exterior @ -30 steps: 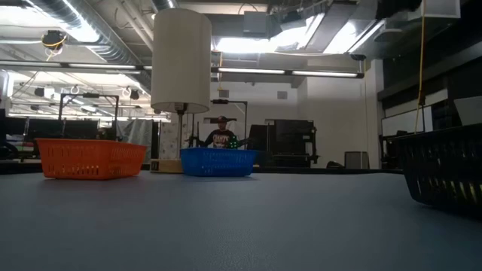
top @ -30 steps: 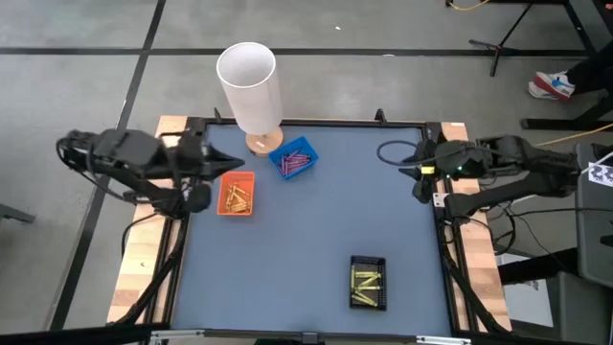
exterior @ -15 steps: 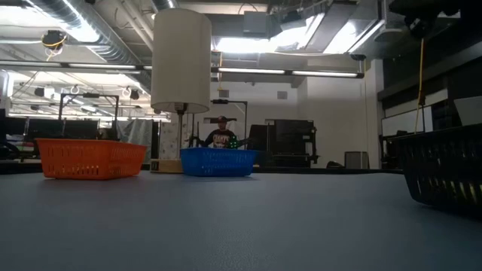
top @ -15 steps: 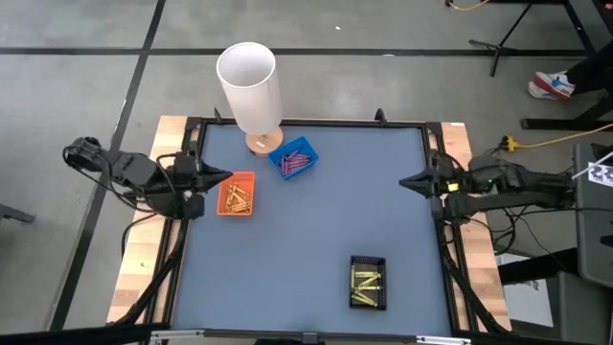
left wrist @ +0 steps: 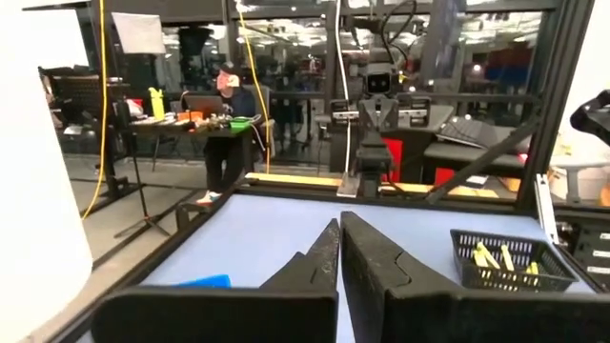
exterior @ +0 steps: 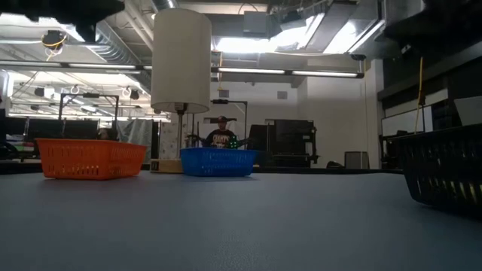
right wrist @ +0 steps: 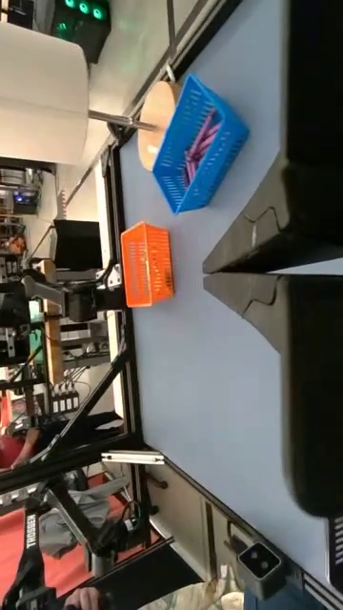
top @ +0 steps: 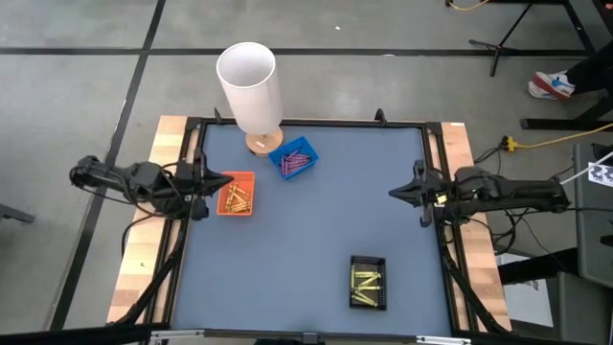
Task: Sort crayons
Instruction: Return to Home Position
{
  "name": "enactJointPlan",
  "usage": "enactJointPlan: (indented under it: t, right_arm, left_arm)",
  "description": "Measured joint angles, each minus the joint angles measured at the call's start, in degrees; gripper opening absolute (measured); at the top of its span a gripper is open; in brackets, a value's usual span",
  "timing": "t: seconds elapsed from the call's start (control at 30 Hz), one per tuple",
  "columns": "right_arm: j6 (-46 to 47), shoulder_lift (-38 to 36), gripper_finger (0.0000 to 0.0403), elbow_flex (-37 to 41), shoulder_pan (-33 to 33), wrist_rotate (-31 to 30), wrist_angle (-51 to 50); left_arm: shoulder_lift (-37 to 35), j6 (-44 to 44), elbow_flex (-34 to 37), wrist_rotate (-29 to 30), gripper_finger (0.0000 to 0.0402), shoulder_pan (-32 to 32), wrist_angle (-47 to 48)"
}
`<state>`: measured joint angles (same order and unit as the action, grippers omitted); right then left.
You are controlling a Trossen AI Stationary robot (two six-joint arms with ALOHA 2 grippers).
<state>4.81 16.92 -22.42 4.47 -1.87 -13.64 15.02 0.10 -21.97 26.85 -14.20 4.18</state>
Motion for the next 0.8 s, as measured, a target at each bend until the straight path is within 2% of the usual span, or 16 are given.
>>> enactJointPlan:
  t: [0.23, 0.57, 0.73, 0.8]
  right_arm:
    - [-0.8, -1.7, 0.0002, 7.8, 0.0, 0.0, 10.2]
    - [2.4, -8.5, 0.0002, 15.9, 0.0, 0.0, 11.4]
    - [2.1, -12.9, 0.0003, 21.4, 0.0, 0.0, 17.7]
    - [2.0, -14.3, 0.0003, 22.0, 0.0, 0.0, 16.8]
  left_arm:
    - [-5.3, -1.9, 5.2, -5.4, 0.0000, 4.1, -0.7]
    - [-9.7, -2.7, 11.5, -7.0, 0.0000, 5.6, -1.1]
    - [-11.1, -2.7, 15.1, -7.1, 0.0000, 5.7, -5.2]
    - [-11.2, -2.6, 16.0, -7.1, 0.0000, 5.7, -5.8]
